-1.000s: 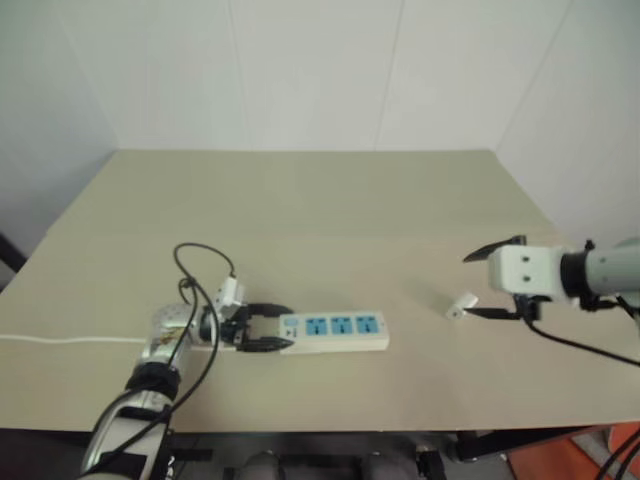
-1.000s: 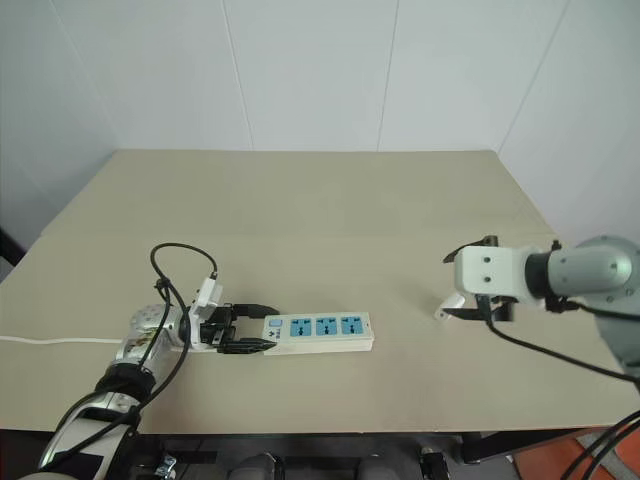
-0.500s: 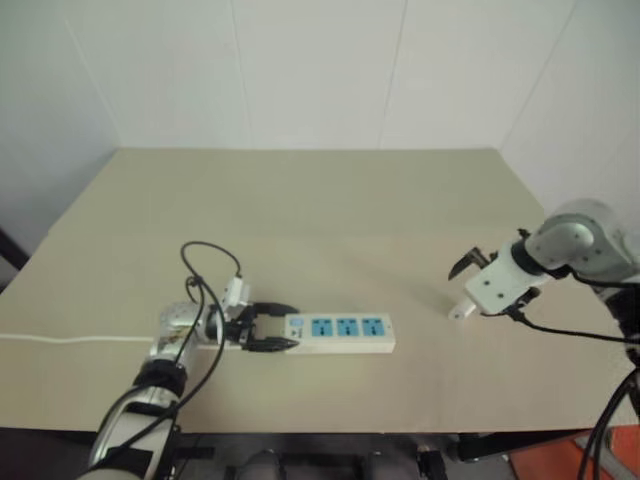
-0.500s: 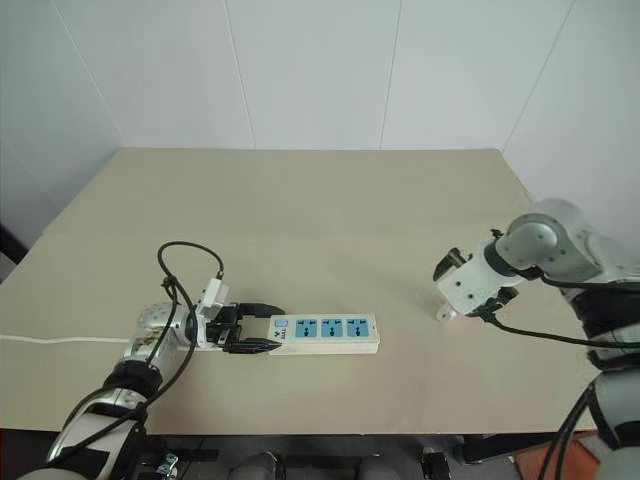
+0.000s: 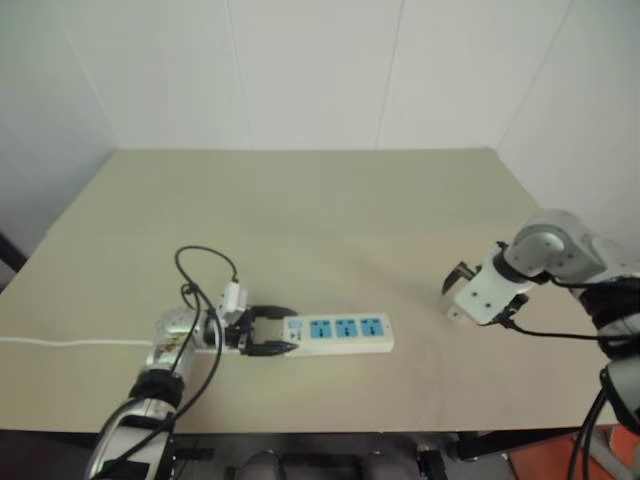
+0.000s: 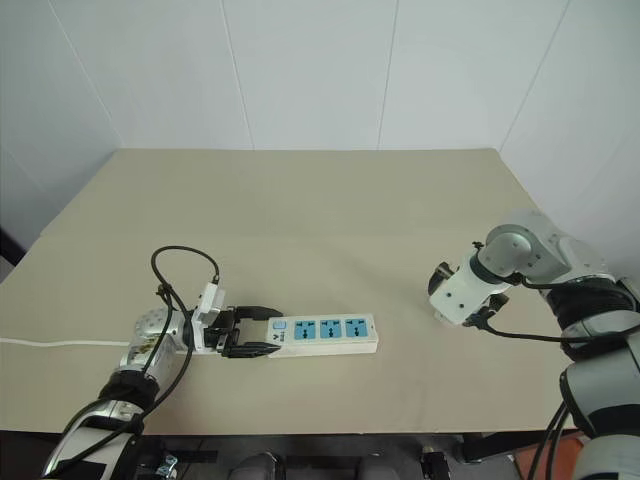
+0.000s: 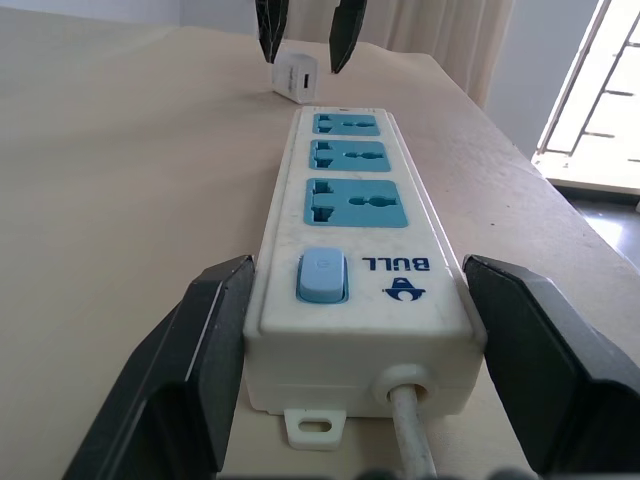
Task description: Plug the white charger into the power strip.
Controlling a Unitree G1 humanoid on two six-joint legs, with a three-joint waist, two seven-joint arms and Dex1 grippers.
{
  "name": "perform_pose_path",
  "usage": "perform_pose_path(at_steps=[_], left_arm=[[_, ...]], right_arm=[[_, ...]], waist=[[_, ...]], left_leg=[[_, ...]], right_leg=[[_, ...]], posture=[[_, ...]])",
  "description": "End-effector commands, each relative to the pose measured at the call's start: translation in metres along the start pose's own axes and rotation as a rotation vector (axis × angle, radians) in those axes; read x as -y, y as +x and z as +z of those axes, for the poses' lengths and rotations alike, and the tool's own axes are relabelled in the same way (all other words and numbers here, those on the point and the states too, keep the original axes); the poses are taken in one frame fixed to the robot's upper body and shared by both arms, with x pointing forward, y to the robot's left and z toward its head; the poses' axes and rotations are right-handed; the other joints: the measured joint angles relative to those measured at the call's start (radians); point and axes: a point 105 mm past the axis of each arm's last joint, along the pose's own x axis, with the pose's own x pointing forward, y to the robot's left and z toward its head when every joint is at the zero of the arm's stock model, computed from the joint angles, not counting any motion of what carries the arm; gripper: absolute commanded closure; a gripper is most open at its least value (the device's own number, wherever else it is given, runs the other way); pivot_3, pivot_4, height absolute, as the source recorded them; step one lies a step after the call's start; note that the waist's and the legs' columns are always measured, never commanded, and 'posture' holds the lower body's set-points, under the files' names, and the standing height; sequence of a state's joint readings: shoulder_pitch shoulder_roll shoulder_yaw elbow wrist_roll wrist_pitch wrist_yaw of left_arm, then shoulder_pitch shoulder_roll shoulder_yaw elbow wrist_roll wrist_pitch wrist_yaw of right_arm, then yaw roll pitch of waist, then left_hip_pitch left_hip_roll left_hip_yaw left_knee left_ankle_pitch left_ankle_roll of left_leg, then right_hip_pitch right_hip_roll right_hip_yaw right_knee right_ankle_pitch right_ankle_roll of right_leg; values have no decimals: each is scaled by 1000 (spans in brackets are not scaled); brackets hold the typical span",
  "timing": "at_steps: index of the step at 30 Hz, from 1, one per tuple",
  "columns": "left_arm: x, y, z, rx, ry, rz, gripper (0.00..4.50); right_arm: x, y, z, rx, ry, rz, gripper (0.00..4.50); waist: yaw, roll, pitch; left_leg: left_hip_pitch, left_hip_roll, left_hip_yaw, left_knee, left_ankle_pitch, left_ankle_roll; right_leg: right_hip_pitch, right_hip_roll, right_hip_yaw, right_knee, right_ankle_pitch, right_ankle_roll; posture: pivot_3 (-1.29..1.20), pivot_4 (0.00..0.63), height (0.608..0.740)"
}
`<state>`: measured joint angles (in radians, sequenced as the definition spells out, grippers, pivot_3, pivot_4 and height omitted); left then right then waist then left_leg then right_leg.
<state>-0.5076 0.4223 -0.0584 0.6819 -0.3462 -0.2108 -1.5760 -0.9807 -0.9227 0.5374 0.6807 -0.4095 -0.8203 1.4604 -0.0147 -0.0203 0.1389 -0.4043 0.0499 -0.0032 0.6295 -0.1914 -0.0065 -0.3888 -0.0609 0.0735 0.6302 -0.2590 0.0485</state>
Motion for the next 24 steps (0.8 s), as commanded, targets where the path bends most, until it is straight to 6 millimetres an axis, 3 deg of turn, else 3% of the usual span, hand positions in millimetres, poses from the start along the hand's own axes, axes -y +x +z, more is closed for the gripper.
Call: perform_pose_path(at_steps=[1, 12, 15, 23, 24], left_arm=[[5, 0, -7, -39, -19, -21, 1363], [7, -3, -10, -55, -14, -12, 1363], [8, -3, -10, -54, -14, -11, 1363], [11, -4, -11, -56, -16, -8, 1363], [11, -4, -11, -57, -16, -9, 1363]], right_arm=[[8, -8, -3, -17, -14, -25, 0], [6, 2, -4, -8, -24, 13, 0], [7, 5, -4, -4, -39, 13, 560], [11, 12, -3, 2, -67, 3, 3261], [11, 12, -4, 0, -70, 5, 3376]], waist=[[0, 0, 0], [-3, 0, 0], [-4, 0, 0], [-5, 0, 0], [-5, 0, 0]], left_leg=[[0, 0, 0, 0, 0, 0], [1, 0, 0, 0, 0, 0], [1, 0, 0, 0, 0, 0], [1, 0, 0, 0, 0, 0], [1, 0, 0, 0, 0, 0]], right_leg=[[0, 0, 0, 0, 0, 0], [0, 0, 0, 0, 0, 0], [0, 0, 0, 0, 0, 0], [0, 0, 0, 1, 0, 0], [0, 0, 0, 1, 0, 0]], posture=[[0, 150, 740], [0, 150, 740], [0, 150, 740], [0, 150, 740], [0, 150, 740]])
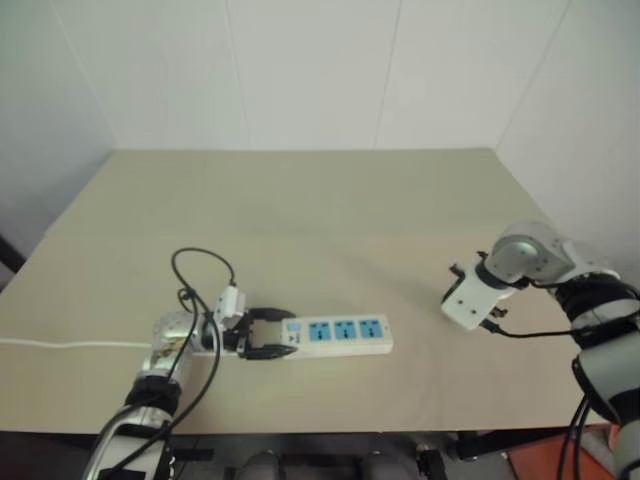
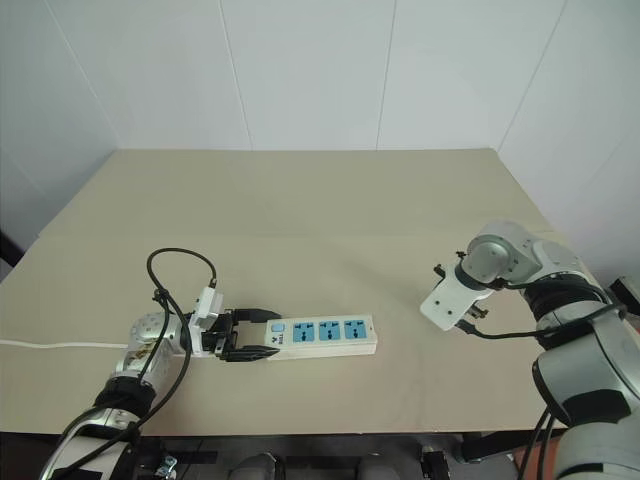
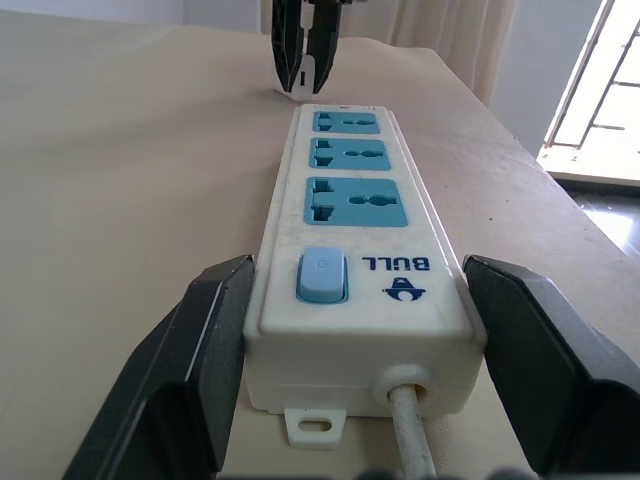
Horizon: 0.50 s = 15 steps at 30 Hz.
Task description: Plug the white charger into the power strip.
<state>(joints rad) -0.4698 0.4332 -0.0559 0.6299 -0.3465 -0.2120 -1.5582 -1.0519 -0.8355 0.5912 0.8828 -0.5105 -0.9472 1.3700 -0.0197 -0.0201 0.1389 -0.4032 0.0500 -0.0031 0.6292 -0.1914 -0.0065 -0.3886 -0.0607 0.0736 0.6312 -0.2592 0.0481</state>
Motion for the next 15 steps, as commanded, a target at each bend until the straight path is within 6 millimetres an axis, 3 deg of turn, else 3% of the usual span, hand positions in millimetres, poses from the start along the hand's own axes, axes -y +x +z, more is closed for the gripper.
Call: perform_pose_path(at_steps=[1, 6, 10, 12, 15], left_arm=[[7, -2, -10, -49, -31, -23, 1363], [6, -1, -10, -51, -28, -26, 1363], [5, 0, -9, -49, -27, -33, 1363], [5, 1, -9, -50, -26, -36, 1363], [4, 0, -8, -53, -26, -42, 1363]], right_arm=[[5, -8, -3, -22, -26, -18, 3375], [12, -13, -2, -32, -35, -69, 3375], [26, -38, 2, -19, 14, -184, 3375], [35, -49, 10, 48, 80, -264, 3375], [62, -81, 44, 335, 193, -560, 3375]], waist=[[0, 0, 0], [-1, 0, 0], [1, 1, 1], [2, 1, 1], [4, 1, 1]], left_leg=[[0, 0, 0, 0, 0, 0], [0, 0, 0, 0, 0, 0], [0, 0, 0, 0, 0, 0], [0, 0, 0, 0, 0, 0], [0, 1, -1, 0, 0, 0]], right_leg=[[0, 0, 0, 0, 0, 0], [0, 0, 0, 1, 0, 0], [0, 0, 0, 1, 0, 0], [0, 0, 0, 1, 0, 0], [1, 0, 0, 1, 0, 0]], posture=[[0, 150, 740], [0, 150, 740], [0, 150, 740], [0, 150, 740], [0, 150, 740]])
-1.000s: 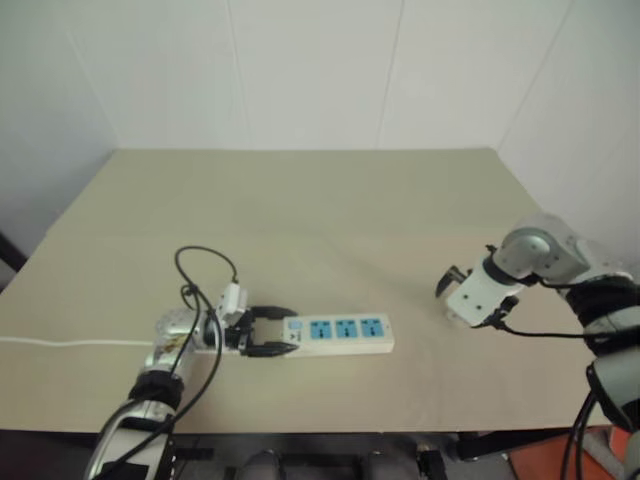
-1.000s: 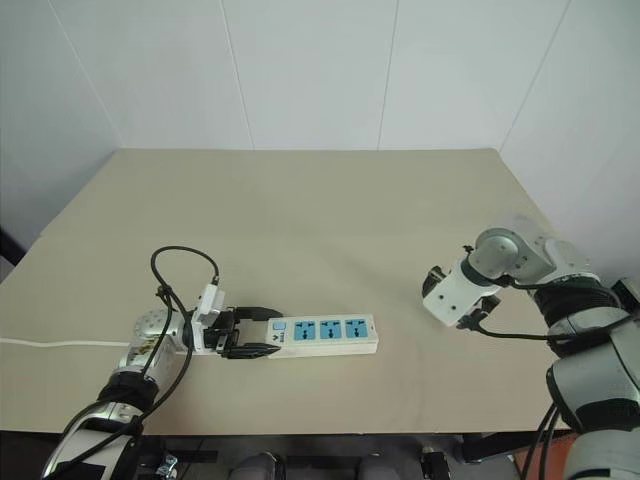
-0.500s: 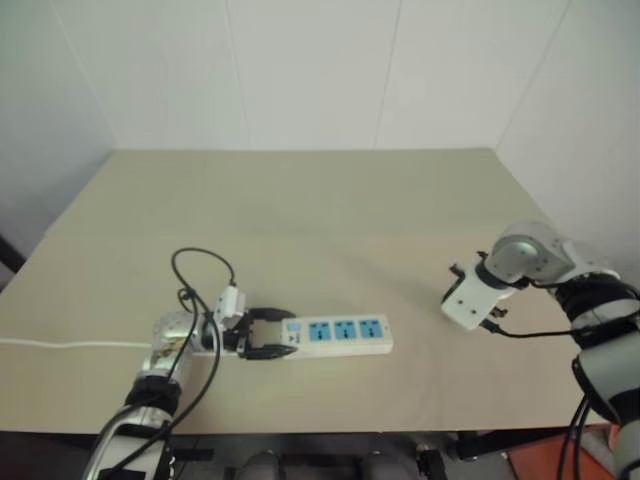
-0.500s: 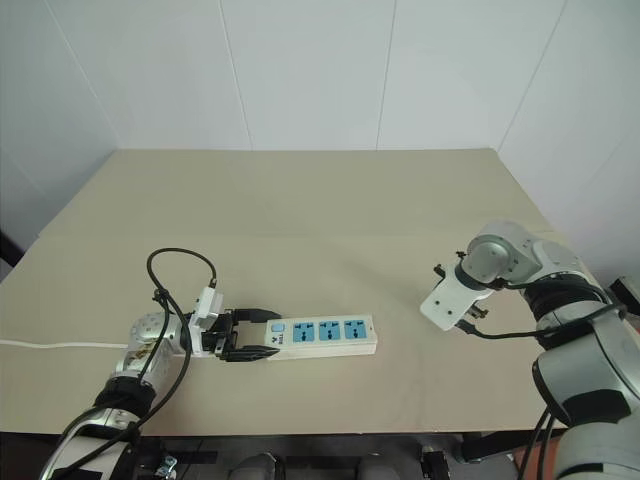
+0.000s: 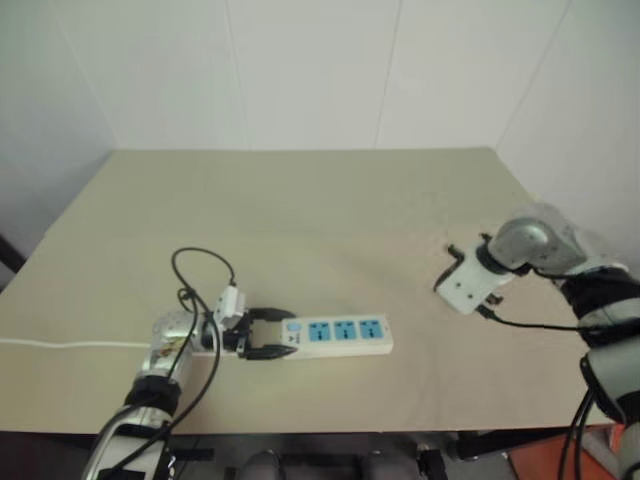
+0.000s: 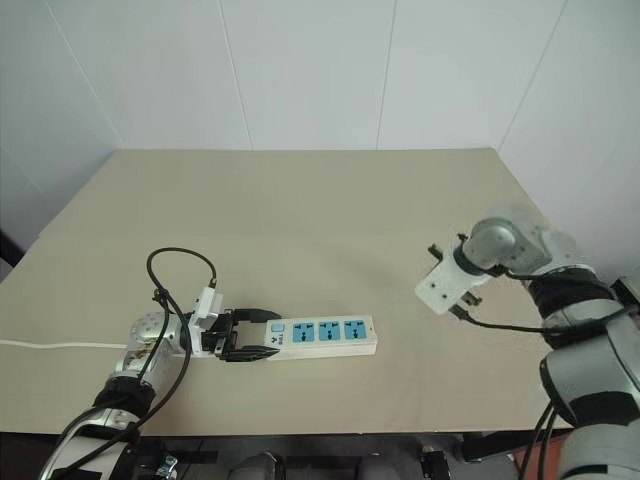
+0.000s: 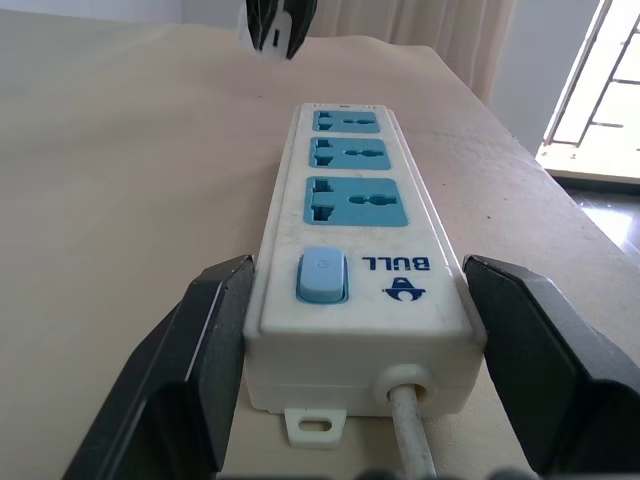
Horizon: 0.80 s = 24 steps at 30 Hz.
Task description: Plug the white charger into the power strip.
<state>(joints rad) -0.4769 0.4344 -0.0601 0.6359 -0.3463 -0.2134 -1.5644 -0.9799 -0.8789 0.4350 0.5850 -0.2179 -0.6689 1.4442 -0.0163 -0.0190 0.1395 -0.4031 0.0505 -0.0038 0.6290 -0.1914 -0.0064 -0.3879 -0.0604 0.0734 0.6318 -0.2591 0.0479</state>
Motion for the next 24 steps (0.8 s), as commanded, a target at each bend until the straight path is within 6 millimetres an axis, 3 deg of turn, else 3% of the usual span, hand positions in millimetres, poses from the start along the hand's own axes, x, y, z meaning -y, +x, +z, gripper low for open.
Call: perform_pose_path(at_steps=[1, 6, 8, 11, 15, 24], left_arm=[[5, 0, -9, -51, -28, -36, 1363], [3, 0, -9, -54, -34, -40, 1363], [3, 0, -8, -55, -35, -40, 1363], [1, 0, -9, -59, -41, -35, 1363], [-1, 1, -11, -72, -55, -21, 1363], [0, 3, -12, -61, -75, -11, 1363]], right_arm=[[39, -31, 44, 312, 131, -337, 3375], [62, -51, 84, 769, 358, -616, 3375], [65, -51, 90, 911, 492, -644, 3375], [64, -33, 92, 1053, 649, -625, 3375], [63, -13, 99, 1186, 776, -566, 3375], [56, 30, 109, 1222, 788, -420, 3375]], waist=[[1, 0, 0], [2, 0, 0], [4, -1, 0], [5, -1, -1], [3, -1, -1], [4, -1, -1]], left_leg=[[0, 0, 0, 0, 0, 0], [0, 0, 0, 1, 0, 0], [0, 0, -1, 1, 0, 0], [-1, 0, -1, 2, 0, 0], [0, 0, -1, 2, 0, 0], [0, 0, -1, 3, 0, 0]], right_leg=[[0, 0, 0, 0, 0, 0], [1, 0, 0, 1, 1, -1], [1, 0, 0, 1, 1, -1], [1, 0, -1, 1, 1, -1], [0, 1, -1, 2, 1, -1], [0, 1, -1, 3, 1, 0]], posture=[[0, 150, 740], [0, 150, 740], [0, 150, 740], [0, 150, 740], [0, 150, 740], [0, 150, 740]])
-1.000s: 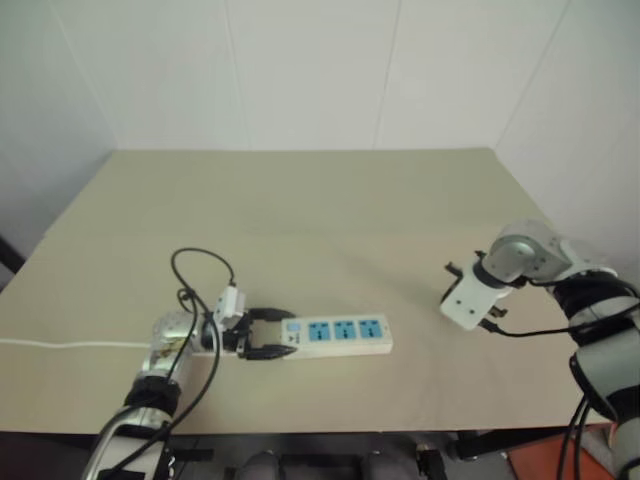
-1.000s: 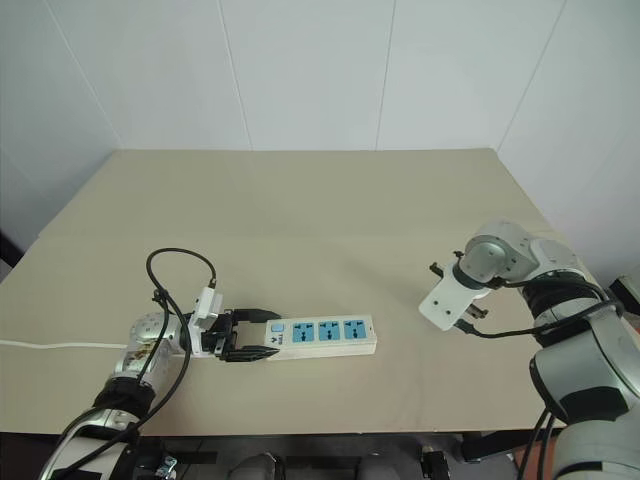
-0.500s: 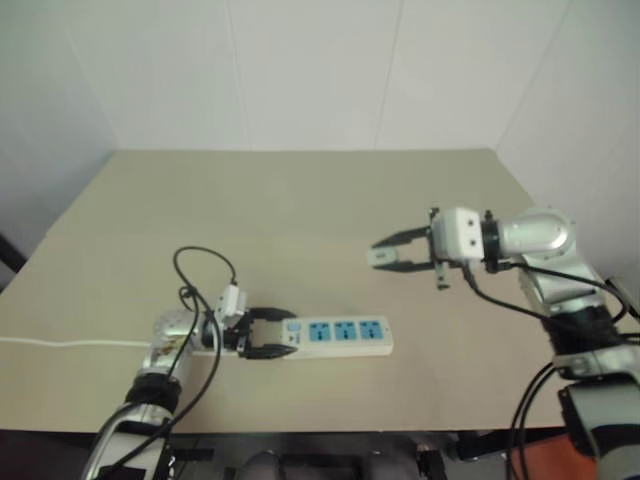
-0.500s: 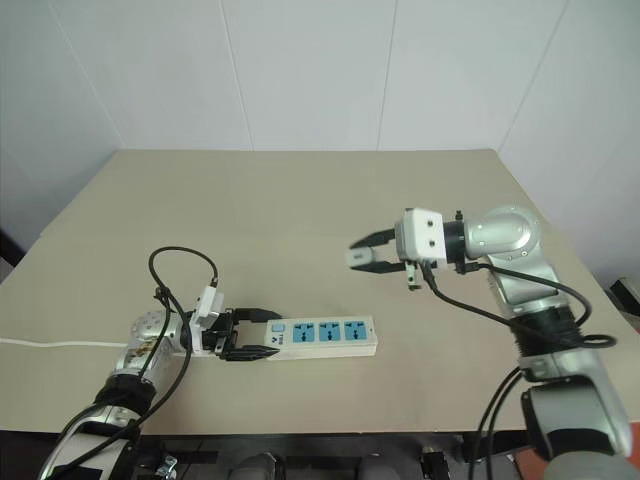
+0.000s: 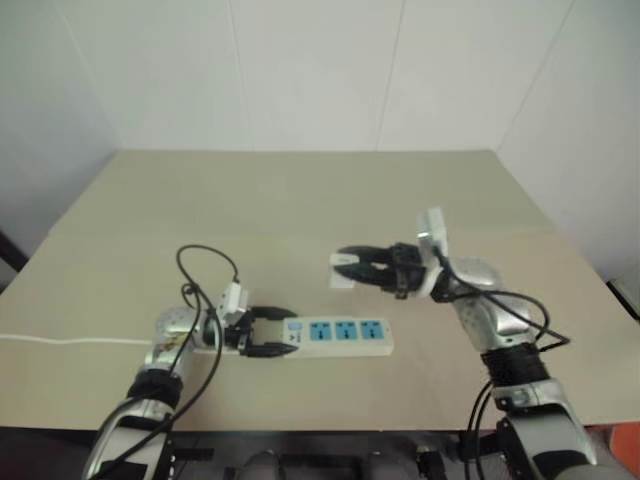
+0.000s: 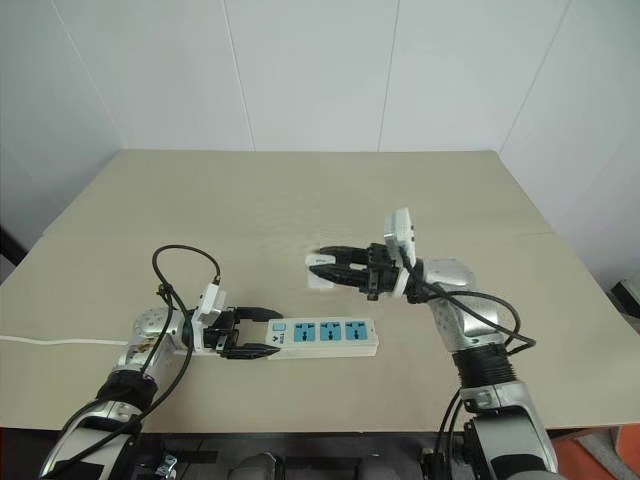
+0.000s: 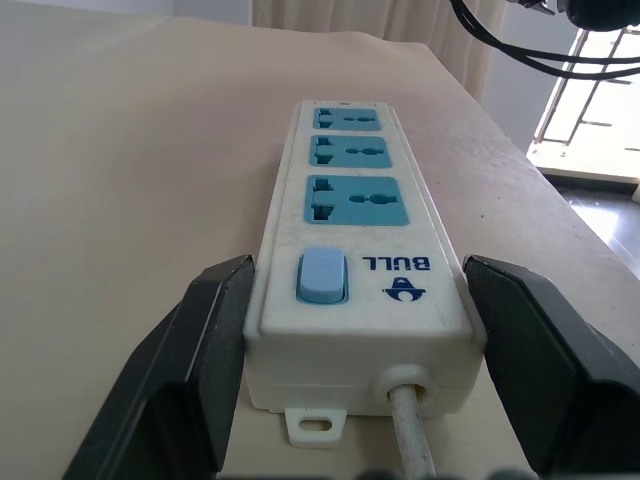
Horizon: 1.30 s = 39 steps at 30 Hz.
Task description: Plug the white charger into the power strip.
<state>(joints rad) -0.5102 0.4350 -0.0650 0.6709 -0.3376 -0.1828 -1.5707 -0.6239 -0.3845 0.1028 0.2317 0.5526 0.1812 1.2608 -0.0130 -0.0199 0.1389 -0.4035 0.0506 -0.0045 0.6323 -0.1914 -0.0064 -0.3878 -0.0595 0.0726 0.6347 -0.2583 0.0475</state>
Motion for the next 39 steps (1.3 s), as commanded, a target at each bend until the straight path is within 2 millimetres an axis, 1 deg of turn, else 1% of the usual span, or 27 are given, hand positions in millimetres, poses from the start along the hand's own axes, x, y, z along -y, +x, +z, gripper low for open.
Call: perform_pose_path(at_steps=[1, 7, 14, 26, 39], left_arm=[[4, 3, -13, -49, -45, -4, 1363], [6, 5, -15, -49, -48, -8, 1363], [5, 3, -14, -52, -44, -1, 1363], [7, 1, -13, -58, -41, -5, 1363], [8, 1, -14, -60, -40, -11, 1363]], right_arm=[[-2, 6, 0, 15, -44, 45, 3375], [-5, 16, -15, 34, -31, 79, 3375], [-6, 24, -18, 65, -46, 83, 3375], [-7, 26, -37, 44, -26, 79, 3375], [-6, 24, -46, 17, -19, 73, 3375]], waist=[[1, 0, 0], [1, 0, 0], [1, 0, 0], [-1, 0, 0], [-1, 0, 0]], left_leg=[[0, 0, 0, 0, 0, 0], [0, 0, 0, 0, 0, 0], [0, 0, 0, 0, 0, 0], [0, 0, 0, 0, 0, 0], [0, 0, 0, 0, 0, 0]], right_leg=[[0, 0, 0, 0, 0, 0], [0, 0, 0, 0, 0, 0], [0, 0, 0, 1, 0, 0], [0, 0, 0, 1, 0, 0], [0, 0, 0, 1, 0, 0]], posture=[[0, 150, 740], [0, 150, 740], [0, 150, 740], [0, 150, 740], [0, 150, 740]])
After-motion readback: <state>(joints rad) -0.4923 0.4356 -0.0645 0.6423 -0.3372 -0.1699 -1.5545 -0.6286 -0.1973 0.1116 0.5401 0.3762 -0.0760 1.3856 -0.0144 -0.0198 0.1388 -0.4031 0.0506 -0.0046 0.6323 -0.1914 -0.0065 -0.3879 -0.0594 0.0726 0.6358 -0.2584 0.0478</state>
